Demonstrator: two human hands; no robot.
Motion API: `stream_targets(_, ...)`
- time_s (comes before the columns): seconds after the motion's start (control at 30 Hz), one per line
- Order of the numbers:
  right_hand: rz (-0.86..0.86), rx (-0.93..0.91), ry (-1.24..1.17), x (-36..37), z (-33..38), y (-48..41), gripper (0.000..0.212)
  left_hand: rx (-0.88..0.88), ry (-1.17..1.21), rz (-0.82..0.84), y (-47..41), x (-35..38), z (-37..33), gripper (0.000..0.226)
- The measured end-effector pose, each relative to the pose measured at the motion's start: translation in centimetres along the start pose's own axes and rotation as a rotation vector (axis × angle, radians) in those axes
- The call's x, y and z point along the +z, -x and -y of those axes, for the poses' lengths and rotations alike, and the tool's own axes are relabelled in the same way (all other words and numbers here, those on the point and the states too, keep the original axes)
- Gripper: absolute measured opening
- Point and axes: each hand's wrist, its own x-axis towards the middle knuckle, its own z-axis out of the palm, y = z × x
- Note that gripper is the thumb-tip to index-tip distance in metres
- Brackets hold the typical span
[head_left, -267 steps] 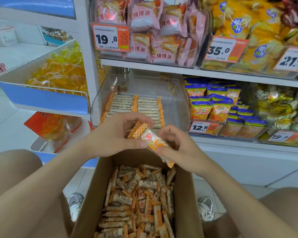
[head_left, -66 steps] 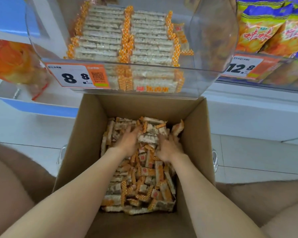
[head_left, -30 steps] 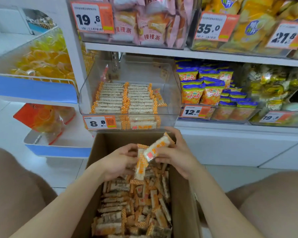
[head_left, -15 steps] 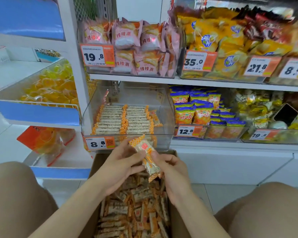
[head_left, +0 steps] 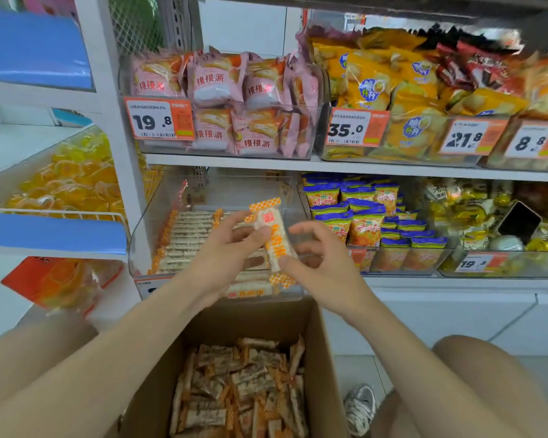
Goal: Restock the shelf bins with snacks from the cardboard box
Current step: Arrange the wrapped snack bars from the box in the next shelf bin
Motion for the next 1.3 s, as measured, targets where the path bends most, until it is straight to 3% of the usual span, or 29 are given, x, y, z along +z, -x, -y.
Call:
stream_targets(0.1, 0.003, 0.006, 0.091, -1.1, 0.2, -2.6, 0.041, -0.030, -0.086, -0.005, -3.1, 0.2, 0.3, 0.068)
stream_targets(0.23, -0.018, 0.006, 0.219, -1.8, 0.3, -5.6, 0.038, -0.048, 0.114, 0.037, -6.7, 0.8, 0.7, 0.037)
stream_targets(0.3, -0.078, 0.005, 0.283, -2.2, 0.1, -6.7, 0.036, -0.059, 0.074, 0.035, -8.0, 0.9, 0.5, 0.029)
stream_targets(0.37, -0.139, 0.012, 0.410, -2.6, -0.1, -7.4, 0.034, -0.033, -0.280, -0.078, -9.7, 0.5, 1.1, 0.032)
stream_targets(0.43, -0.190, -0.007, 0.562, -2.8, -0.5, -7.7, 0.034, 0.144, -0.830, -0.121, -11.9, -0.7, 2.6, 0.022)
stream_targets(0.53, -0.228, 0.006, 0.628, -2.7, -0.5, -8.0, 0.036, 0.276, -1.421, 0.269, -14.4, -1.3, 4.6, 0.035)
stream_targets(0.6, -0.232, 0.024, 0.628, -2.7, -0.4, -8.2, 0.037, 0.218, -1.588, 0.473, -15.3, -0.5, 5.2, 0.042)
stream_targets(0.67, -0.242, 0.028, 0.623, -2.7, -0.4, -8.3, 0.038, 0.207, -1.685, 0.557, -16.1, 0.5, 5.6, 0.044)
stream_targets(0.83, -0.253, 0.041, 0.620, -2.5, -0.4, -8.6, 0.038, 0.189, -1.767, 0.542, -17.4, 1.9, 6.1, 0.033)
stream_targets(1.1, -0.282, 0.052, 0.613, -2.2, -0.5, -8.8, 0.037, 0.297, -1.734, 0.279, -17.9, 1.8, 5.3, 0.019)
stream_targets(1.3, -0.203, -0.097, 0.752, 1.2, -0.5, -7.5, 0.036, 0.188, -1.536, 0.425, -16.5, -2.9, 5.5, 0.039)
